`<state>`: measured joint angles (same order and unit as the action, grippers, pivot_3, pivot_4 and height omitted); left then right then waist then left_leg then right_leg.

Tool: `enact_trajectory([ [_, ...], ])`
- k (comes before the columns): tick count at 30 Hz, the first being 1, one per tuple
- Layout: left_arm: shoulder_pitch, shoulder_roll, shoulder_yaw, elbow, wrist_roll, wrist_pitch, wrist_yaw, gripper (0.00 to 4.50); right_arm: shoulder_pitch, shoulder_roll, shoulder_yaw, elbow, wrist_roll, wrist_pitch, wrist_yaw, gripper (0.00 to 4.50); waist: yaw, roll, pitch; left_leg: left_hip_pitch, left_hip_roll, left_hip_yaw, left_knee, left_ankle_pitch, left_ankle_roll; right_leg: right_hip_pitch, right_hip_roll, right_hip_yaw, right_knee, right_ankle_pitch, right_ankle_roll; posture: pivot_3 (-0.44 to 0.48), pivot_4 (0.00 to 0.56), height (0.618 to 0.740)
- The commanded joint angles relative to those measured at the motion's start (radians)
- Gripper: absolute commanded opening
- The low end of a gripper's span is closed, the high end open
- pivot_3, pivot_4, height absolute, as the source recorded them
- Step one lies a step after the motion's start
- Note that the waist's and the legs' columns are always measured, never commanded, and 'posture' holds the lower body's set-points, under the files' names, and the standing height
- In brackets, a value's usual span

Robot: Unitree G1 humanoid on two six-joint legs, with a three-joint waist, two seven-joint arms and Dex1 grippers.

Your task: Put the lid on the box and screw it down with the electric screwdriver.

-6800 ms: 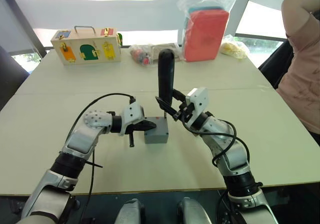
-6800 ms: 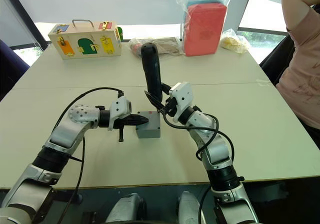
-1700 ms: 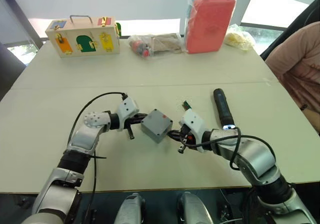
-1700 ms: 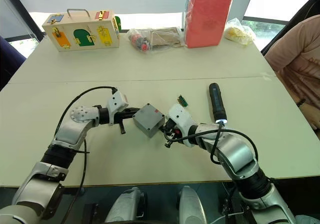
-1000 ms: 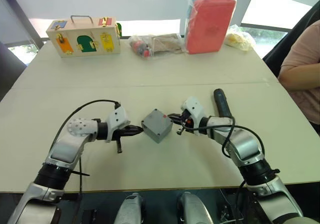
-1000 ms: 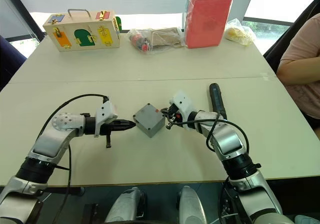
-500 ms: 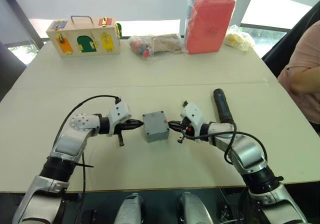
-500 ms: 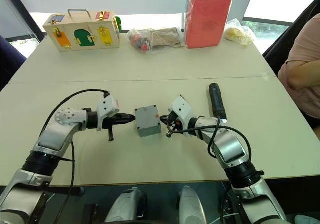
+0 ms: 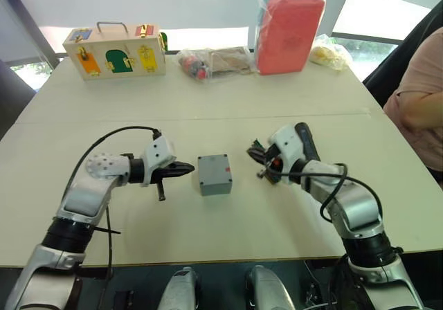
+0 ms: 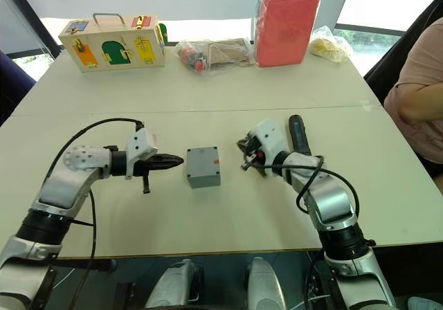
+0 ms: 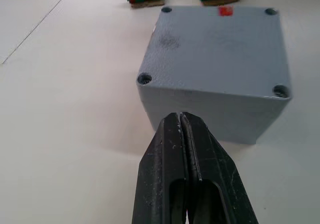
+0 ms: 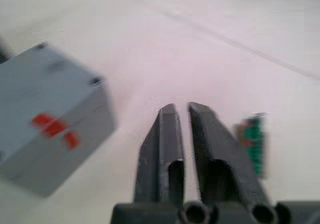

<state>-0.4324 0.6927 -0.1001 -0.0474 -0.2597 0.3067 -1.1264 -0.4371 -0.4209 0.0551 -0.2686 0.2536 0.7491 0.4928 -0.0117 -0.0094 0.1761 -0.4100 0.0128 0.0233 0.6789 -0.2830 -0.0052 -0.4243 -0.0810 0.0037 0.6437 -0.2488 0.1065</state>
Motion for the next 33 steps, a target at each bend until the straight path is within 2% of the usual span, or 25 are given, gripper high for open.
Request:
enact_trajectory([
  [1, 0.001, 0.042, 0.052, -0.095, -0.066, 0.056, -0.018, 0.00, -0.054, 0.029, -0.041, 0.054, 0.003, -0.015, -0.041, 2.03, -0.001, 0.000, 0.000, 0.000, 0.000, 0.000, 0.000, 0.000, 0.000, 0.000, 0.000, 0.000, 0.000, 0.000, 0.000, 0.000, 0.150, 0.730],
  [7, -0.069, 0.040, 0.082, -0.129, -0.105, 0.109, 0.022, 0.00, -0.165, 0.088, -0.047, 0.284, -0.025, -0.067, -0.090, 4.35, 0.001, 0.000, 0.000, 0.000, 0.000, 0.000, 0.000, 0.000, 0.000, 0.000, 0.000, 0.000, 0.000, 0.000, 0.000, 0.000, 0.150, 0.730],
  [16, -0.105, 0.020, 0.068, -0.146, -0.108, 0.119, 0.060, 0.00, -0.236, 0.135, -0.037, 0.474, -0.054, -0.135, -0.097, 4.35, -0.004, 0.000, 0.000, 0.000, 0.000, 0.001, 0.000, 0.000, 0.000, 0.000, 0.000, 0.001, 0.000, 0.000, 0.000, 0.000, 0.150, 0.730],
  [26, -0.121, 0.011, 0.067, -0.160, -0.116, 0.130, 0.075, 0.00, -0.253, 0.143, -0.040, 0.530, -0.061, -0.169, -0.095, 4.35, -0.004, 0.001, 0.000, 0.000, 0.000, 0.000, 0.000, 0.000, 0.000, 0.000, 0.000, 0.001, 0.000, 0.000, 0.000, 0.000, 0.150, 0.730],
  [29, -0.123, 0.009, 0.065, -0.161, -0.115, 0.130, 0.078, 0.00, -0.251, 0.142, -0.039, 0.535, -0.061, -0.170, -0.095, 3.68, -0.004, 0.001, 0.000, 0.000, 0.000, 0.001, 0.000, 0.000, 0.000, 0.000, 0.000, 0.001, 0.000, 0.000, 0.000, 0.000, 0.150, 0.730],
  [33, -0.126, 0.006, 0.061, -0.163, -0.114, 0.131, 0.081, 0.00, -0.248, 0.144, -0.038, 0.541, -0.065, -0.176, -0.094, 2.26, -0.004, 0.001, 0.000, 0.000, 0.000, 0.000, 0.000, 0.000, 0.000, 0.000, 0.000, 0.001, 0.000, 0.000, 0.000, 0.000, 0.150, 0.730],
])
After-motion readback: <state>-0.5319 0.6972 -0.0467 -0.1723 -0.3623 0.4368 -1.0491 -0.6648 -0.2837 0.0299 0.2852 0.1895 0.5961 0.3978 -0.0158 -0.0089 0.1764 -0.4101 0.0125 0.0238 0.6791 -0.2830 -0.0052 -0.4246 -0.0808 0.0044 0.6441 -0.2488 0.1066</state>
